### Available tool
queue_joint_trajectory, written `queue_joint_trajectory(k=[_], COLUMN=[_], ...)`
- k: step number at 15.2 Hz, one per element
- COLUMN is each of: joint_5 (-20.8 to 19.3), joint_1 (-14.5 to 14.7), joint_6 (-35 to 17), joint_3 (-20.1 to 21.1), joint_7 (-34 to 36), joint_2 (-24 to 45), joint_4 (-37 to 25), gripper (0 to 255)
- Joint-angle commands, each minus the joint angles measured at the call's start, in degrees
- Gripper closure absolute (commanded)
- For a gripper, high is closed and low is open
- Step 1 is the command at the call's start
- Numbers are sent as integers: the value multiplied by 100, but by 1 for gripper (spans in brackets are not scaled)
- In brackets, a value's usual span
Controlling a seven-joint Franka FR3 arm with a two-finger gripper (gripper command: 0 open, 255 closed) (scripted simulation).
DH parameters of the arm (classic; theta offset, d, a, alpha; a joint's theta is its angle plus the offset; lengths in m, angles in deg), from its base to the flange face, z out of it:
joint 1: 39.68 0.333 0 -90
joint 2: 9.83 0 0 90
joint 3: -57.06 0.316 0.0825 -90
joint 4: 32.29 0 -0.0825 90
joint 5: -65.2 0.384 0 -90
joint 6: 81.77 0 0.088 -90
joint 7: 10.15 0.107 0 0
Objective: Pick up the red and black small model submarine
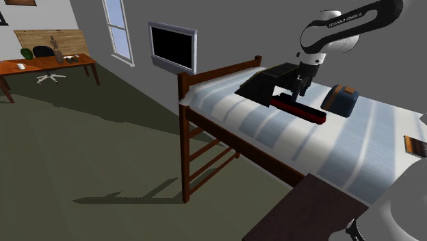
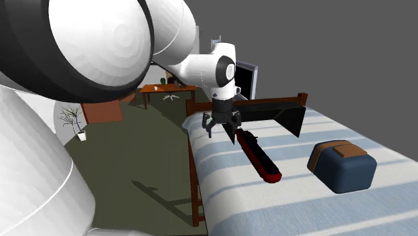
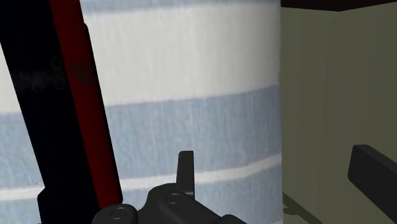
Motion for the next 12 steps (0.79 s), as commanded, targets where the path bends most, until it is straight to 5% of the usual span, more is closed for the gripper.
queue_joint_trajectory(k=[1,12], joint_5=[117,1153], joint_1=[-50,-743], joint_6=[-115,-345], joint_3=[-122,-288], joint_7=[-284,-1666], joint_2=[387,2835], joint_4=[-299,-2549], gripper=[0,0])
